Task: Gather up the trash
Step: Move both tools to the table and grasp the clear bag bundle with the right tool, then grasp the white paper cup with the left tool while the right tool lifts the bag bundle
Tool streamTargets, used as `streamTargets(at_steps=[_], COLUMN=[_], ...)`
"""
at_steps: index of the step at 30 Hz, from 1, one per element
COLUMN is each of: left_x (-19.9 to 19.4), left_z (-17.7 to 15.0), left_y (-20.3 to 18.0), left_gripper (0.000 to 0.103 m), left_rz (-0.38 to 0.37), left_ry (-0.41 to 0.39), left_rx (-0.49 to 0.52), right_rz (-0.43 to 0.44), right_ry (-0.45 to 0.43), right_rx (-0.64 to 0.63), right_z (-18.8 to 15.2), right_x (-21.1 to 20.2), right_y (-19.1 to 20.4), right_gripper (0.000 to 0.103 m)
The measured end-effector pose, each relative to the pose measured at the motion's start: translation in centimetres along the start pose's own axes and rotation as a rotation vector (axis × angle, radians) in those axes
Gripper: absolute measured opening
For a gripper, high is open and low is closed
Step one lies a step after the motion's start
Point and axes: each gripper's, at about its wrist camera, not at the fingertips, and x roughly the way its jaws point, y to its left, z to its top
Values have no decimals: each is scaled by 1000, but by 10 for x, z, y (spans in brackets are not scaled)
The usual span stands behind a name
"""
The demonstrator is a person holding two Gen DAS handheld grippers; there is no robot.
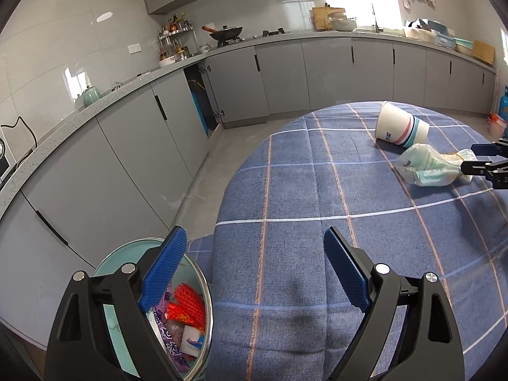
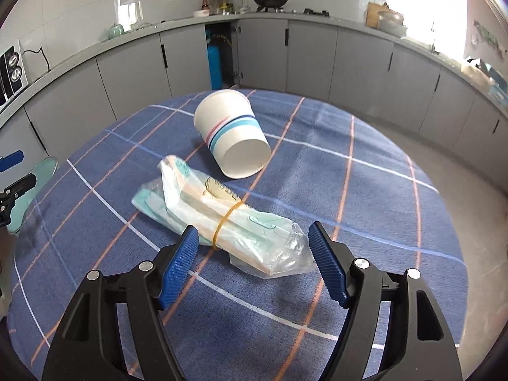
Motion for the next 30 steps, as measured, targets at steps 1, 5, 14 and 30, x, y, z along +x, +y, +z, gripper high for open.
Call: streamTargets(at_steps=[1,5,14,30], left_x=[0,-3,-13,-26], left_z=[0,-2,-1,23], left_y=[-1,0,3,-21], left_gripper=[87,87,87,90], left_rz=[-2,-4,-5,-10], left_ry=[0,-2,-19,-73], left_rx=[4,9,9,12], right_rz=[14,63,-92,-58], right_ry=[16,53,11,-109], right_rx=[4,-5,-208,-22], right_z=[-1,-7,0,-19], right_x=[0,-8,-11,-68], right_y=[1,16,52,52], right_gripper=[71,70,71,27])
